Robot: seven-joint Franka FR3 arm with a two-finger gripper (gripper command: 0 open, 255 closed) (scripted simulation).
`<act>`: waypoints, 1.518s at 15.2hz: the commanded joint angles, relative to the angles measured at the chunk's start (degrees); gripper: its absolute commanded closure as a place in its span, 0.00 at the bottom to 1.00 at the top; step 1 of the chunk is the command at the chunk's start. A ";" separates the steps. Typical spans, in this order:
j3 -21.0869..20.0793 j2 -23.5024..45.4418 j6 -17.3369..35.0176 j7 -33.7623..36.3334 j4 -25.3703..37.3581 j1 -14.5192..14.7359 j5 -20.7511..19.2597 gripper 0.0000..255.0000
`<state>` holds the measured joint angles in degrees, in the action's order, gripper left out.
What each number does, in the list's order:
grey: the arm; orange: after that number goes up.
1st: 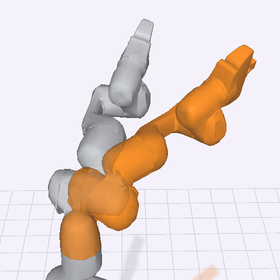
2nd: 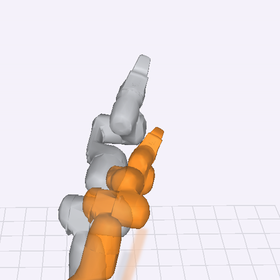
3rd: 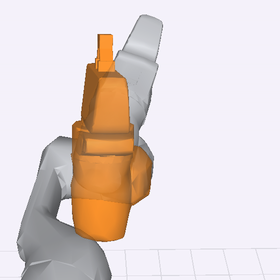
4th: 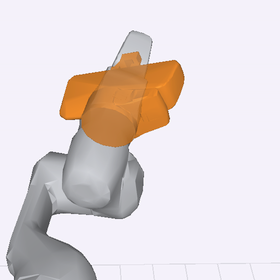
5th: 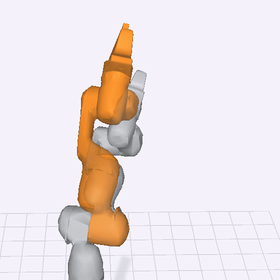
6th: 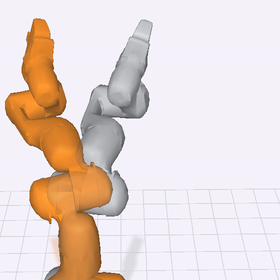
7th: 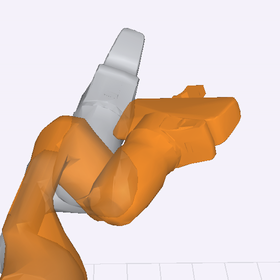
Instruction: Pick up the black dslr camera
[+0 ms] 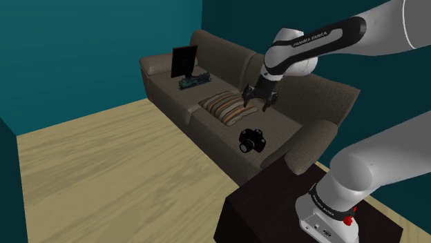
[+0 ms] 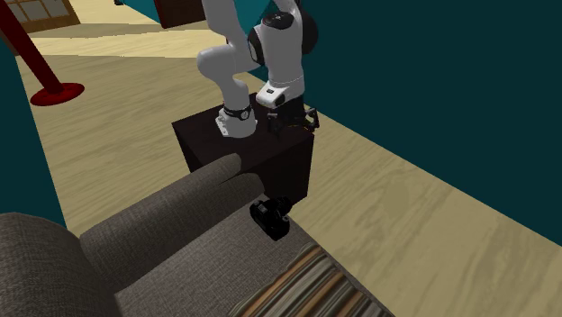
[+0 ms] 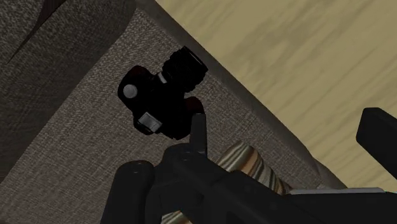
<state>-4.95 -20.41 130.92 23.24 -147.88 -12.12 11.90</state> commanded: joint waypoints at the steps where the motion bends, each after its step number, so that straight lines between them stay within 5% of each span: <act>1: 0.04 3.54 3.90 2.78 -0.67 -1.02 0.79 0.00; 9: 1.32 19.18 18.27 11.33 -1.04 -3.73 5.87 0.00; 16: 1.43 34.03 29.31 13.57 1.10 -6.08 16.59 0.00; 23: -0.91 40.02 33.68 9.92 2.65 -7.77 20.40 0.00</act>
<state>-5.41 18.72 163.83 33.92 -145.34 -19.49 31.62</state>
